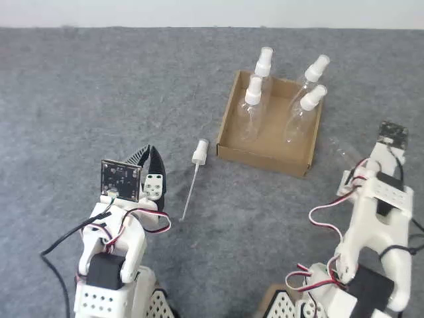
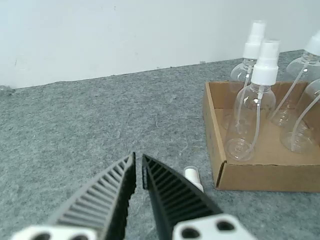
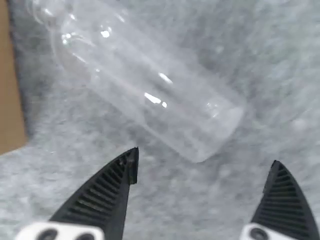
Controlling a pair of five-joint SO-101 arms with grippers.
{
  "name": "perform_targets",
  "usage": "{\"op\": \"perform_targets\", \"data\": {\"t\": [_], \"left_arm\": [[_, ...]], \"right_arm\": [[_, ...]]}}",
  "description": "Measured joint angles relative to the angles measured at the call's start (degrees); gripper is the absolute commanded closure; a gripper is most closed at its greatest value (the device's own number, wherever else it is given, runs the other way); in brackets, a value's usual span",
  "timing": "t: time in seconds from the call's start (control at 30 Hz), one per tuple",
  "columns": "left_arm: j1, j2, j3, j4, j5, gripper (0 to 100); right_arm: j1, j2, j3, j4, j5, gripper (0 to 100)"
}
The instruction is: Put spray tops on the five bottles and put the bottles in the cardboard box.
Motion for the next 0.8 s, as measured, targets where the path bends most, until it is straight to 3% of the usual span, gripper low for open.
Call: {"op": "perform_targets", "data": {"t": [0.3, 0.5, 0.73, 0.8], "left_arm": [[0.0, 0.0, 0.0, 0.0, 0.0, 99], [0.0, 0.0, 0.0, 0.0, 0.0, 99], [0.0, 0.0, 0.0, 0.0, 0.0, 99], [0.0, 0.0, 0.0, 0.0, 0.0, 99]], "right_arm": [[-0.18, 0.7, -19.69, 17.58, 19.52, 66.8], [-3.96, 10.37, -27.6, 23.65, 30.07, 66.9], [-5.01, 26.55, -34.37, 24.09, 34.29, 67.5], [-5.01, 30.42, -35.96, 24.09, 34.46, 72.3]]}}
